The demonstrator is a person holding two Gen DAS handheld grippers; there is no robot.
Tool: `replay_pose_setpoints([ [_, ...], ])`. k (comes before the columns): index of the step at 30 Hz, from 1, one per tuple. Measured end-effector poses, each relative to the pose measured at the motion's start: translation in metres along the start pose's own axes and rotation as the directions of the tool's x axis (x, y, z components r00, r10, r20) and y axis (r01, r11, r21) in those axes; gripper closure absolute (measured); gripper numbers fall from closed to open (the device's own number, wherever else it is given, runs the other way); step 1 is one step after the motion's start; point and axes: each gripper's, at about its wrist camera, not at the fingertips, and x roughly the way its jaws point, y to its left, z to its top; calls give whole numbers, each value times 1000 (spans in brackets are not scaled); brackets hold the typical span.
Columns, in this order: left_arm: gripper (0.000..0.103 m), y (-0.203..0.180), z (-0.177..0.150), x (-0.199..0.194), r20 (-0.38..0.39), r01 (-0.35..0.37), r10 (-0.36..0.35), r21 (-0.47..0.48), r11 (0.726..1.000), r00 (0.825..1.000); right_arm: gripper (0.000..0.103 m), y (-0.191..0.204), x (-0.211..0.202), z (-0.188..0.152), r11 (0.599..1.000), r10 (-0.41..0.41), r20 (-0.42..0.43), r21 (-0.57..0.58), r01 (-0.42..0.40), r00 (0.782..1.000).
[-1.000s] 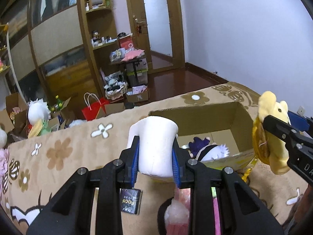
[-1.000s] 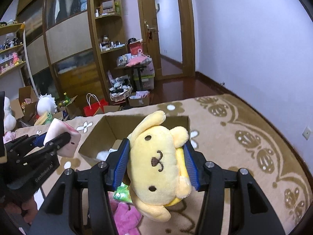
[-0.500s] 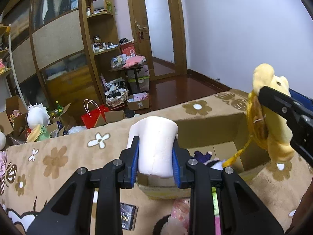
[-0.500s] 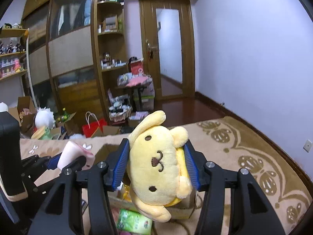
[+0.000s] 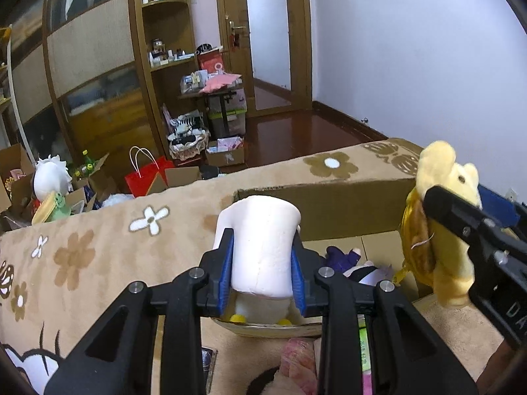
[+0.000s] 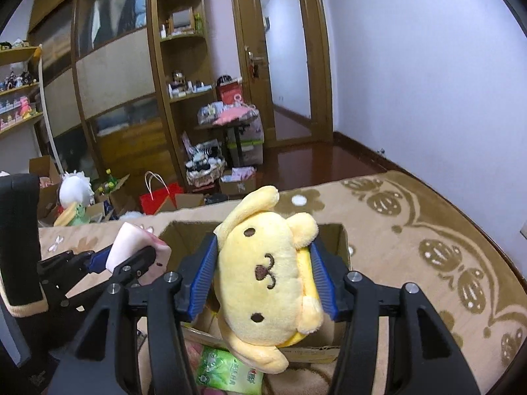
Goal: Organize soft objects
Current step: 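Lift both held items over the box and lower them inside, then open both tools to release the items and withdraw from the box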
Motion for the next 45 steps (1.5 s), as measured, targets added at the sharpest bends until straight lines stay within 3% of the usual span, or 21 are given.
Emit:
replay_pose_setpoints([
  [5,72,-1,-5,6,-13,3,-3,-1,1000,1000,44,-6,17,-9,999,-49,-68,3,49,996],
  [15,63,-4,-5,12,-20,9,-9,10,1000,1000,39,-17,23,-16,998,-17,-96,53,23,995],
  [17,50,-2,-3,10,-12,14,-14,5,1000,1000,38,-19,24,-18,998,-23,-97,54,28,995],
  [21,40,1,-3,8,-12,18,-18,0,1000,1000,31,-20,23,-18,998,-1,-98,66,7,995],
  [25,27,3,0,3,-12,-8,8,12,1000,1000,13,-19,19,-18,998,-4,-91,65,10,996],
  [29,12,11,5,-9,15,-29,29,-7,1000,999,11,-16,13,-15,998,4,-83,61,1,997],
  [32,8,19,10,-18,24,-42,43,-31,999,999,0,-15,6,-10,999,-10,-80,47,14,997],
  [45,7,58,16,-59,-4,-119,119,-43,992,993,0,2,-34,1,1000,-17,-40,2,17,999],
])
